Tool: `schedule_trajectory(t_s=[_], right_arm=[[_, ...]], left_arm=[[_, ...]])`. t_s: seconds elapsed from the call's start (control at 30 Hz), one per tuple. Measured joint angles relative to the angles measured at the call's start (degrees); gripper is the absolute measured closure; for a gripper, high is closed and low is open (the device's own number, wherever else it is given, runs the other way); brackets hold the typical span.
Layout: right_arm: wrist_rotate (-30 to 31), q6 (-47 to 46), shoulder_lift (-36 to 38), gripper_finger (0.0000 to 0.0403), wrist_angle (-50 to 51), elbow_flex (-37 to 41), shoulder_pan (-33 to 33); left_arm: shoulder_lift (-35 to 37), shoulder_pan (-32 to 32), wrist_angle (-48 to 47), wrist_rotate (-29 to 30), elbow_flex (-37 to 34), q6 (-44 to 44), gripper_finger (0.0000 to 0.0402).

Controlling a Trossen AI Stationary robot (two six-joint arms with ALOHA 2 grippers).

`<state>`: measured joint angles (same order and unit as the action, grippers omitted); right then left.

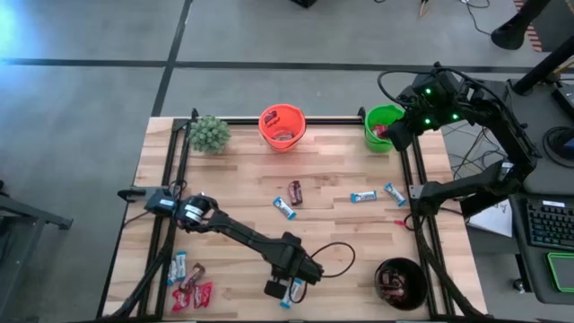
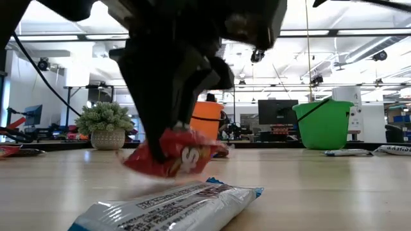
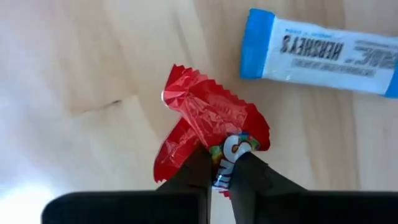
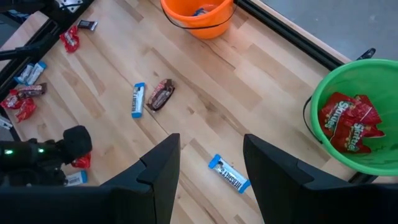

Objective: Organize candy in baskets
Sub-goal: Put the red candy into the green bucket

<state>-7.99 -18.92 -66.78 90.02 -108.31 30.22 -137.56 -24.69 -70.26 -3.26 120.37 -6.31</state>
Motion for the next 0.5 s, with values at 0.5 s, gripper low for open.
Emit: schedule_trajectory(t_s=[0.5], right_arm=[[-2.1, -0.4, 1.1, 0.0236, 0.0, 0.0, 0.0]], left_arm=[[0.0, 3.6, -19.0, 13.3, 13.7, 4.1, 0.0399]])
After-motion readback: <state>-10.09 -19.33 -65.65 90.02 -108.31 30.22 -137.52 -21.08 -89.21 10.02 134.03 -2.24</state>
